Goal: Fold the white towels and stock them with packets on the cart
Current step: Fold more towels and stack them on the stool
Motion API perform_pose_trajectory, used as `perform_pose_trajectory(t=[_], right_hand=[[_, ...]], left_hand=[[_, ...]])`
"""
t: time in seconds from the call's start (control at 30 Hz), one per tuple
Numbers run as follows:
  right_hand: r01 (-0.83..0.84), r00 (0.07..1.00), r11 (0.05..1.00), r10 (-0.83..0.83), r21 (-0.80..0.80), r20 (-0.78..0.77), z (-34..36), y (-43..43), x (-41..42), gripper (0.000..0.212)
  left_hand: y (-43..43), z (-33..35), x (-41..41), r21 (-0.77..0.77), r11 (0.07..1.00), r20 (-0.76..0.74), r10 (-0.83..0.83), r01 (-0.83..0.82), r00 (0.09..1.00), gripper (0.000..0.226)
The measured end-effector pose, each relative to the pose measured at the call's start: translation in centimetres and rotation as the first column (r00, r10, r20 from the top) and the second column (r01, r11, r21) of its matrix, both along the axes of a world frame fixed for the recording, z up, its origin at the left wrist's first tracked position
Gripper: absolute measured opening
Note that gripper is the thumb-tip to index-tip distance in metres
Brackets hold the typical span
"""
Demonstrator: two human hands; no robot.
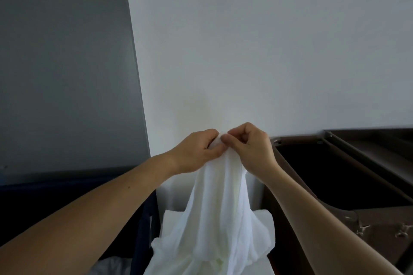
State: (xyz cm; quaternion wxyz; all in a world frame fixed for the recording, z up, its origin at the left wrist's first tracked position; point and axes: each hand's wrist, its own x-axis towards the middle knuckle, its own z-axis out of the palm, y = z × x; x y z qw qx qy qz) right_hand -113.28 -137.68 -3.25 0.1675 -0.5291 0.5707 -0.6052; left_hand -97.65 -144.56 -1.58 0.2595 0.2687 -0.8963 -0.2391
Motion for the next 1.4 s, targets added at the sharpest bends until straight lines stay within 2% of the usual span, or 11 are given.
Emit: perform_pose_trajectory(t=[0.13, 0.3, 0.43, 0.53, 0.63, 0.8, 0.93, 1.0, 1.13, 1.3, 1.4], right_hand=[[-0.029, 0.999, 0.999, 0.029, 0.017, 0.042, -1.3, 0.4, 0.1, 0.015], [0.112, 0.99, 0.994, -0.111, 0.011, -0.087, -2.7, 1.1, 0.9, 0.026], [0.081, 0.997, 0.997, -0.081, 0.001, 0.014, -2.1, 0.8, 0.6, 0.018], [0.015, 0.997, 0.995, -0.023, 0.096, 0.078, -2.2, 0.2, 0.5, 0.012], [-0.046, 0.988, 0.996, 0.035, 0.075, 0.148, -1.7, -0.1, 1.3, 0.006], [-0.105, 0.949, 0.994, 0.104, -0.013, 0.297, 1.4, -0.8, 2.9, 0.027], [-0.116, 0.889, 0.993, 0.113, -0.02, 0.444, 4.2, -1.6, 3.4, 0.015], [-0.089, 0.928, 0.996, 0.072, 0.029, 0.365, 4.8, -2.0, 3.4, 0.02], [0.027, 0.997, 0.977, -0.01, 0.21, -0.081, 3.2, -2.0, 2.8, 0.012], [0.114, 0.97, 0.942, -0.038, 0.316, -0.239, 0.1, -2.3, 1.4, 0.027], [0.158, 0.981, 0.916, -0.105, 0.369, -0.16, -1.5, -2.6, -0.5, 0.032]], left_hand=[[-0.5, -0.6, 0.3, -0.084, 0.996, -0.02, 0.017, -0.018, 1.0, 0.037], [-0.9, -0.3, -0.2, -0.033, 0.99, -0.195, 0.131, -0.14, 0.972, 0.031], [-1.3, 0.7, -0.4, 0.103, 0.98, -0.373, 0.195, -0.168, 0.907, 0.034], [-1.6, 1.9, -0.2, 0.043, 0.982, -0.44, 0.186, -0.186, 0.878, 0.035], [-1.9, 3.3, 0.3, -0.028, 0.987, -0.439, 0.129, -0.157, 0.889, 0.033], [-1.9, 3.9, 0.9, -0.135, 0.985, -0.345, 0.055, -0.107, 0.937, 0.024], [-2.1, 4.1, 1.9, -0.175, 0.979, -0.317, 0.049, -0.109, 0.947, 0.023], [-2.1, 4.0, 2.4, -0.183, 0.977, -0.309, 0.053, -0.114, 0.949, 0.024], [-2.0, 3.1, 3.4, -0.227, 0.958, -0.3, 0.101, -0.174, 0.949, 0.027], [-2.6, 1.9, 3.8, -0.218, 0.964, -0.359, 0.066, -0.152, 0.931, 0.033], [-3.6, 2.2, 4.2, -0.245, 0.945, -0.438, 0.092, -0.218, 0.894, 0.039]])
